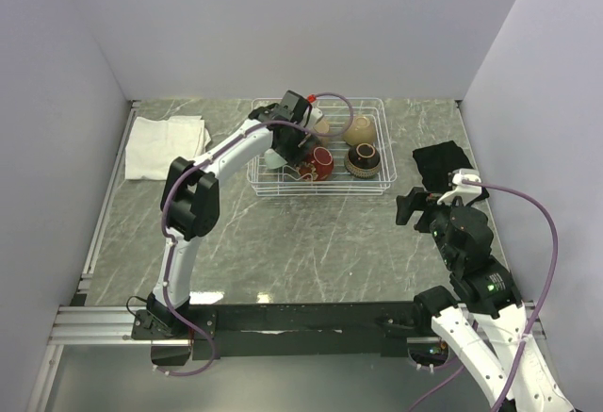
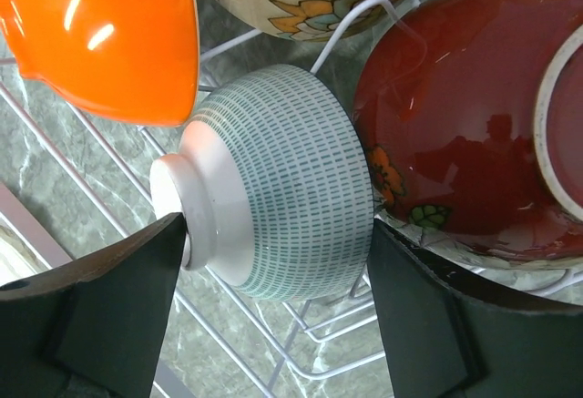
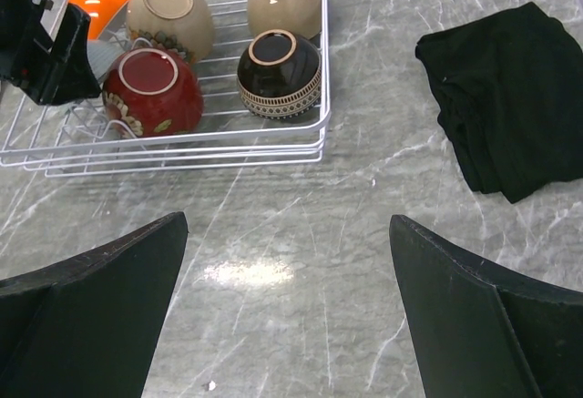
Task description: Unload the bowls from the dish rack
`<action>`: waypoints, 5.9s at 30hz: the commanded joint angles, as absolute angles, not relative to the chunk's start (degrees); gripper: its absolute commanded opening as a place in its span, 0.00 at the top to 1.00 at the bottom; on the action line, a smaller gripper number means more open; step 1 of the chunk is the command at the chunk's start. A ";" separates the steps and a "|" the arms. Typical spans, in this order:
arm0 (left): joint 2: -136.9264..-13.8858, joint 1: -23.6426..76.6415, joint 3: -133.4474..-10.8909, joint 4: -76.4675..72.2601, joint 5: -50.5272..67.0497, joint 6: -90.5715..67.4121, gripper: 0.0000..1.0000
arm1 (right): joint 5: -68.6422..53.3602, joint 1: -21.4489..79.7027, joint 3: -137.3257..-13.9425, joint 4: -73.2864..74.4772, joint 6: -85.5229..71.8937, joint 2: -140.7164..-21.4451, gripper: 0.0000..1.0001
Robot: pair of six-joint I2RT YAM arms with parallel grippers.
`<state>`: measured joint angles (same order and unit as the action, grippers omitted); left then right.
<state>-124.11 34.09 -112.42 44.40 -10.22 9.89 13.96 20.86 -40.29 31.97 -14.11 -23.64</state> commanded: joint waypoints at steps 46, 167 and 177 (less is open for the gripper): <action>-107.76 25.76 -107.05 29.00 1.49 -20.47 0.99 | 0.53 21.27 -41.31 23.39 -17.49 -27.24 0.00; -63.72 30.41 -57.39 15.47 -12.04 -12.74 0.01 | -1.23 -16.87 -27.77 24.51 -36.74 -57.50 0.52; -71.62 30.67 -64.41 16.26 -11.07 -13.45 0.01 | 1.14 -16.70 -36.10 33.39 -35.42 -42.28 0.00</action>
